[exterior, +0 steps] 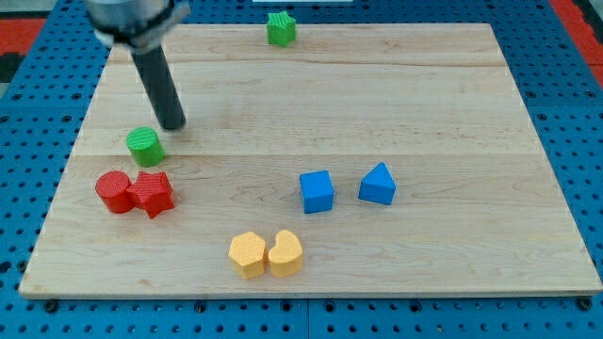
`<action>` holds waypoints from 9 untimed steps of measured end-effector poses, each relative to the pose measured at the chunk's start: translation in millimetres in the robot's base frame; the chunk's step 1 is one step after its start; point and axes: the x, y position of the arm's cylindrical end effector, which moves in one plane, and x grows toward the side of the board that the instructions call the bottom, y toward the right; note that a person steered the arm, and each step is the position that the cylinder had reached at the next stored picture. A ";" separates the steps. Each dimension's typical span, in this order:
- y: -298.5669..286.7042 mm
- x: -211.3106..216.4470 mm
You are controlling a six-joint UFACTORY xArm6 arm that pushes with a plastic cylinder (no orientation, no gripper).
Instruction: Move the green circle bottom right to the green star
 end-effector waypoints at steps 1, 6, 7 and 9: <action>-81.0 4.1; 83.6 33.8; 101.4 -1.4; 132.6 11.6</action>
